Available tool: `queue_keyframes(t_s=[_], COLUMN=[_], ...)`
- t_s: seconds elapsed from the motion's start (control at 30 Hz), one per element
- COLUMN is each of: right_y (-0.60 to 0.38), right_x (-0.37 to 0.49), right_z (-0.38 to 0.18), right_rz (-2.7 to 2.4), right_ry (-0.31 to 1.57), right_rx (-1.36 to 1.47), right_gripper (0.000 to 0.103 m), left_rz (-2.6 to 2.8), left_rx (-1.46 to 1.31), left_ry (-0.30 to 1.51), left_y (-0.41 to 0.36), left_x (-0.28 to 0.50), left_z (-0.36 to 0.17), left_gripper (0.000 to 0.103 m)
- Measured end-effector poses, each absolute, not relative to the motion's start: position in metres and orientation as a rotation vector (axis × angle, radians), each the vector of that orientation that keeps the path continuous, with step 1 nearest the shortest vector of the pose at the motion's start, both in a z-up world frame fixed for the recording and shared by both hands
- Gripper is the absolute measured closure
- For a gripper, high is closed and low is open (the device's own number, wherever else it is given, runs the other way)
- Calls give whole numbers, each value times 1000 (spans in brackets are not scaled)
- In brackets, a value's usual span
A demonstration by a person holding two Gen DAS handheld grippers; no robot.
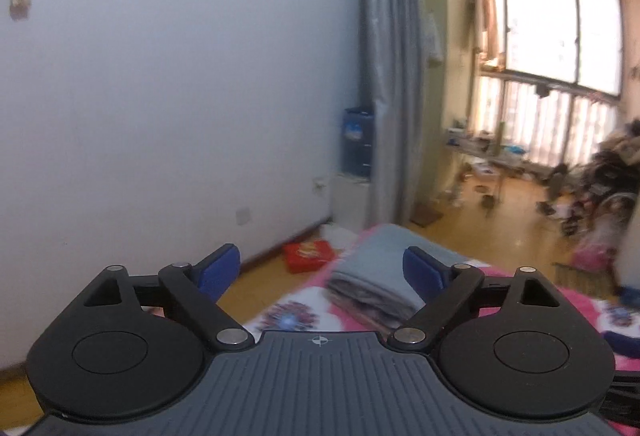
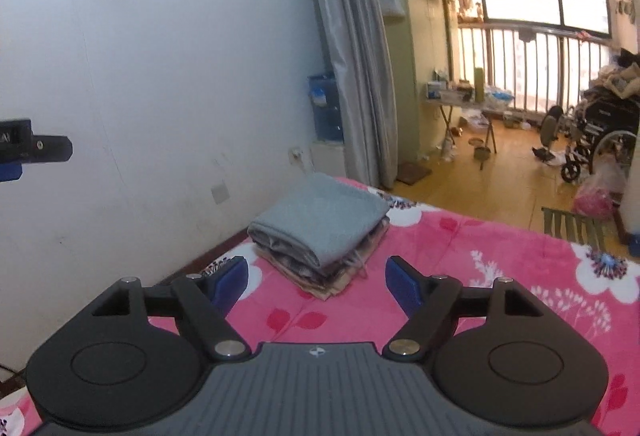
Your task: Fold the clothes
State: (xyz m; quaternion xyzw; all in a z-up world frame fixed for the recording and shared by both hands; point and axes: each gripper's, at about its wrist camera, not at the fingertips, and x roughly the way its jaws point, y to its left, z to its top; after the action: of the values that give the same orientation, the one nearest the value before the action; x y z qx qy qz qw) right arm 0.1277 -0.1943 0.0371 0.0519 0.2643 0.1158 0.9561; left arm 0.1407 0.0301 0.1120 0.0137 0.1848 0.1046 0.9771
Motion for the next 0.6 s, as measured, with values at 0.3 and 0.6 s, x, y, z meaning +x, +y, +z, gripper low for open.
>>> queue_keyframes(t_s=[0.3,0.6], right_y=[-152,-96], right_x=[151,171], right_z=[26,-42], right_rz=[99,-15], right_ry=[539,585], right_rx=[95,129], right_gripper=[18,17], left_rz=[69,-79], left_rx=[71,-75], left_ry=[298,687], left_y=[73,116], left_x=[197,213], left_z=[94,-68], left_gripper=[6,5])
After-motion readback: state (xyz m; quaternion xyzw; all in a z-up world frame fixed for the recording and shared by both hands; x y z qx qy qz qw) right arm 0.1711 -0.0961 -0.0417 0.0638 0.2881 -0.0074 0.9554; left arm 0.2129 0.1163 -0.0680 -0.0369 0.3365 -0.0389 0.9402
